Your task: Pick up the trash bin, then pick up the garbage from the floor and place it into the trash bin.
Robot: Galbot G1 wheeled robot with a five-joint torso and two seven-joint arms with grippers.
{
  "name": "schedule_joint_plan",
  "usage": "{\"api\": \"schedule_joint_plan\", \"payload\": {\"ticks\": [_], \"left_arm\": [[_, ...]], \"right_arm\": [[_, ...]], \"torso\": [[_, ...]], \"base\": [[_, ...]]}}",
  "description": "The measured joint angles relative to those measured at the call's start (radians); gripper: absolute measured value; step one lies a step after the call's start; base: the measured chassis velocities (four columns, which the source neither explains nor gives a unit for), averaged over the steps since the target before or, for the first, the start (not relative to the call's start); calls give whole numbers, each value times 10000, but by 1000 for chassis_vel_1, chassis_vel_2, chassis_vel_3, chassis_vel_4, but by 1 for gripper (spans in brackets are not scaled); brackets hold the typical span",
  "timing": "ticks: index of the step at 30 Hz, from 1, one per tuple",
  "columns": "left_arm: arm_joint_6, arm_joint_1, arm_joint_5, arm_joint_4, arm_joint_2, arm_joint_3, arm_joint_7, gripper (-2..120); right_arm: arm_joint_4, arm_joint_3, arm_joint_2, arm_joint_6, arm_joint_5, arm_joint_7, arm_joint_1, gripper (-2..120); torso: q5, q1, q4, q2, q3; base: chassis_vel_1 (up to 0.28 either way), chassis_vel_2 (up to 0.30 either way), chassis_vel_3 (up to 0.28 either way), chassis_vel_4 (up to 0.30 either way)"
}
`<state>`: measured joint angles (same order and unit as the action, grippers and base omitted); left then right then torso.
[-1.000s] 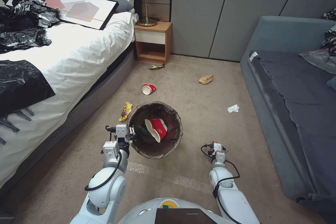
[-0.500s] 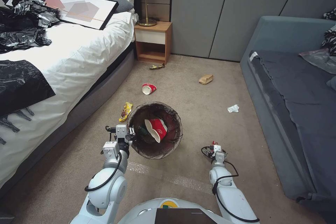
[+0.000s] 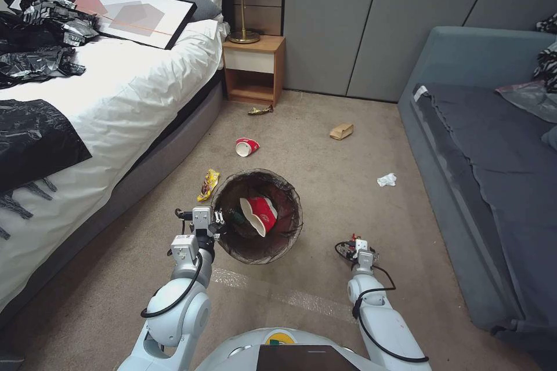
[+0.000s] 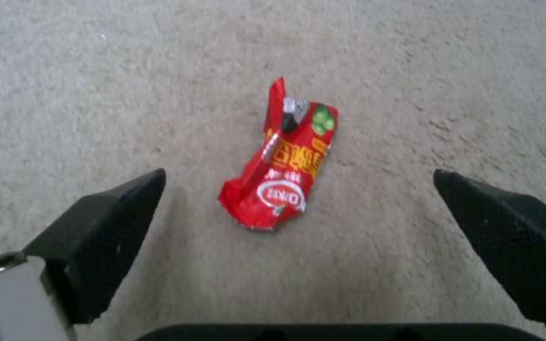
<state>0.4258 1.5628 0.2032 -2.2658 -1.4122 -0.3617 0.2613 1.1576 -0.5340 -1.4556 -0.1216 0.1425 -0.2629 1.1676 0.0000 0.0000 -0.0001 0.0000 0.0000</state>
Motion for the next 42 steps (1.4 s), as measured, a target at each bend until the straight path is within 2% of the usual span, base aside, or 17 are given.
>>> {"api": "schedule_joint_plan", "payload": {"ticks": [13,15,16,19,23,25,28,30,38,40,42], "left_arm": [[-4,5,-44,6,-11,2,5,0],[-5,-5,-44,30,-13,2,6,0],[-5,-5,-44,30,-13,2,6,0],[-12,-7,-53,48,-25,26,6,0],[-18,-2,-54,45,-20,19,6,0],[-24,5,-56,35,-19,17,6,0],[-26,7,-58,34,-18,19,6,0],[-30,10,-70,35,-22,26,6,0],[-37,17,-111,54,-37,38,-2,0],[-38,17,-112,54,-36,34,-2,0],[-42,17,-111,54,-27,19,-3,0]], "right_arm": [[-189,34,22,179,47,53,-212,99],[-194,64,23,221,58,77,-248,88],[-194,64,23,221,58,77,-248,88],[-275,76,20,235,59,82,-258,74],[-496,69,20,301,59,76,-283,65],[-726,46,23,411,49,80,-344,52],[-896,34,27,491,39,97,-413,45],[-1110,23,64,577,29,145,-534,34],[-1480,61,50,736,-53,221,-745,26],[-1509,64,44,741,-70,222,-751,22],[-1575,67,38,767,-77,224,-759,13]], "torso": [[0,0,1,0,0],[0,0,1,0,0],[0,0,1,0,0],[0,0,1,0,0],[1,0,0,0,0],[0,0,1,0,0],[0,0,1,1,-1],[0,-1,4,1,-1],[-2,-1,0,1,-1],[-2,0,0,1,-1],[3,-1,5,1,-1]], "base": [[0,0,0,0],[0,0,0,0],[0,0,0,0],[0,0,0,0],[0,0,0,0],[0,0,0,0],[0,0,0,0],[0,0,0,0],[0,0,0,0],[0,0,0,0],[0,0,0,0]]}}
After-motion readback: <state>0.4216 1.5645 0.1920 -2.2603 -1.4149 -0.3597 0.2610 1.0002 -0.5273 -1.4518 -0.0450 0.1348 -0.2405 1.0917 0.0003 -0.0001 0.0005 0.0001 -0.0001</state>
